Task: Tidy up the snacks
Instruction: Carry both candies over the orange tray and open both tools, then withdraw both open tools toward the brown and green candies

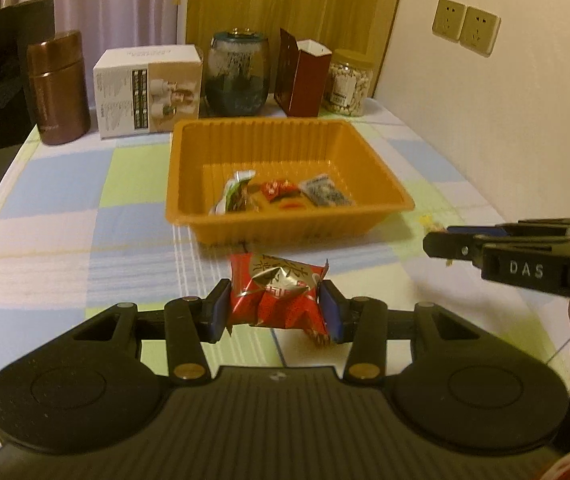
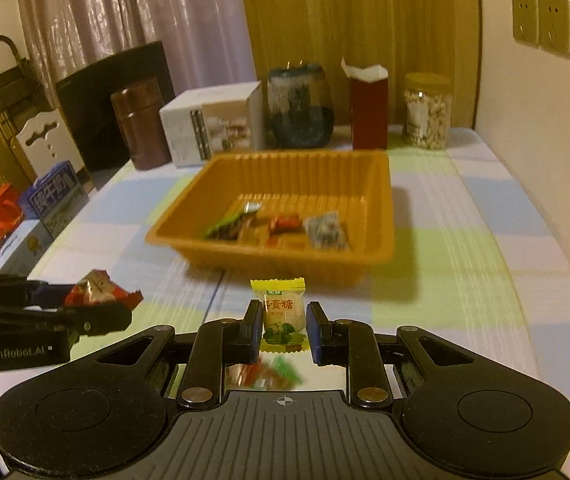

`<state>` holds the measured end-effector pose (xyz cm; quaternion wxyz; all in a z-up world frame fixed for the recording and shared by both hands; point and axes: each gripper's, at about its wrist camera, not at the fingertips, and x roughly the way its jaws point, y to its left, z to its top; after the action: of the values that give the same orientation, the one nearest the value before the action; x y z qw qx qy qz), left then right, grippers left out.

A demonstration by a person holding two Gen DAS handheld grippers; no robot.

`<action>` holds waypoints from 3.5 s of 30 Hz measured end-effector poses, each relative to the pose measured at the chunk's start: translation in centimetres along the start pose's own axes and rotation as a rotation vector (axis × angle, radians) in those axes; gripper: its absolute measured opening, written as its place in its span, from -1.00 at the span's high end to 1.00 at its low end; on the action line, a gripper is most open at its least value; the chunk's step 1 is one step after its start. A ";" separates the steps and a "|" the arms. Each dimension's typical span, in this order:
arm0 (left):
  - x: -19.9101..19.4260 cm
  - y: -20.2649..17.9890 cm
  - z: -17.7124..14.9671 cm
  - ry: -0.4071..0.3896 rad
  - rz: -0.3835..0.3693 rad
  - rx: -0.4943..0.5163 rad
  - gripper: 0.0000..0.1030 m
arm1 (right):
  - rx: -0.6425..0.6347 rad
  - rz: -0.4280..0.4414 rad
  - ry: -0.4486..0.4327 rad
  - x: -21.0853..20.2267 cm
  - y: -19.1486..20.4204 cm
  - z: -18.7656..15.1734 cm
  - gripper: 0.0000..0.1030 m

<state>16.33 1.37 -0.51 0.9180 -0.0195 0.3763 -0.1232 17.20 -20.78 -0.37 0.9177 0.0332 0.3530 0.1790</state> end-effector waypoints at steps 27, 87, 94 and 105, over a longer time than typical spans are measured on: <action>10.4 3.1 10.6 -0.044 -0.003 -0.013 -0.01 | 0.127 -0.017 -0.005 8.4 -4.6 8.6 0.54; -5.4 0.6 -5.8 -0.009 0.124 -0.094 -0.38 | 0.312 -0.038 -0.027 -6.6 -1.4 -5.6 -0.34; -6.6 0.3 -7.2 0.002 0.137 -0.075 -0.38 | 0.291 -0.038 -0.027 -7.9 -0.5 -6.3 -0.34; -7.0 -0.3 -7.4 0.000 0.125 -0.061 -0.40 | 0.270 -0.051 -0.026 -8.8 -0.3 -6.9 -0.34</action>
<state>6.32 3.19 -0.91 0.9230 -0.0239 0.3803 -0.0539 6.69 -24.65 -0.02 0.9136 0.1499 0.3627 0.1062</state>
